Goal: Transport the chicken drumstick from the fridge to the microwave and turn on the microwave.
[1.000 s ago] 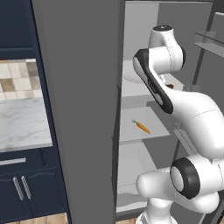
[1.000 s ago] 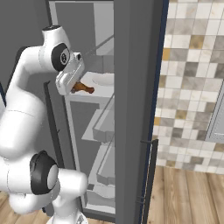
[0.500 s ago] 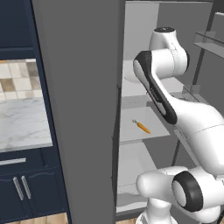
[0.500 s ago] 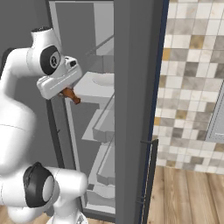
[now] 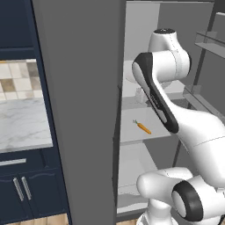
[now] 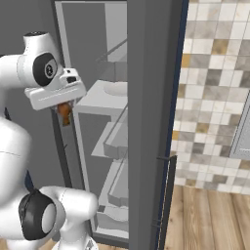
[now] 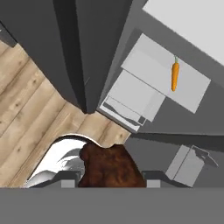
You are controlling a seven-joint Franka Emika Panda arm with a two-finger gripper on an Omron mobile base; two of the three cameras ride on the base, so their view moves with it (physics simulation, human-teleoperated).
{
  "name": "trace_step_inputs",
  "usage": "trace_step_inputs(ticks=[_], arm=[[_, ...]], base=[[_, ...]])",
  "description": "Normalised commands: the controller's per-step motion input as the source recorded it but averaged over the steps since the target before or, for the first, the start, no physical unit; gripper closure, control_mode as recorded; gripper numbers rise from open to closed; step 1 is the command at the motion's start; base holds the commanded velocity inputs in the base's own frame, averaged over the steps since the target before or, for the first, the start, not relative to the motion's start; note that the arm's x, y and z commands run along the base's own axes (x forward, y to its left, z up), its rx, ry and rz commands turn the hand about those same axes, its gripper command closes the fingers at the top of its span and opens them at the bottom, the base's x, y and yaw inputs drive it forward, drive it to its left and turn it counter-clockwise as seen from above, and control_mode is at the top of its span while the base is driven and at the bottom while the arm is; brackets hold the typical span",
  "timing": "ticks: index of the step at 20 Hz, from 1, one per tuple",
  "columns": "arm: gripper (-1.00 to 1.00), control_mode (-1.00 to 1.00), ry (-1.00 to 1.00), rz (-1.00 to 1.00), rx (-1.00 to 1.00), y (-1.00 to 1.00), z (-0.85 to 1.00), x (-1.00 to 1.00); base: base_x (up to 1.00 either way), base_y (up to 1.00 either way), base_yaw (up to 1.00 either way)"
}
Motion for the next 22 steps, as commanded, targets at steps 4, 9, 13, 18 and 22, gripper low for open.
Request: trace_step_inputs(ticks=[4, 9, 13, 18, 22], arm=[[1.00, -1.00, 0.00, -0.44, 0.12, 0.12, 0.00, -0.39], [1.00, -1.00, 0.00, -0.37, 0.08, 0.08, 0.00, -0.31], [1.00, -1.00, 0.00, -0.12, 0.00, 0.00, 0.00, -0.05], [1.00, -1.00, 0.00, 0.00, 0.00, 0.00, 0.00, 0.00], [1.00, -1.00, 0.00, 0.00, 0.00, 0.00, 0.00, 0.00]], base=[[0.00, 0.00, 0.00], [0.00, 0.00, 0.00], [0.00, 0.00, 0.00], [0.00, 0.00, 0.00], [0.00, 0.00, 0.00]])
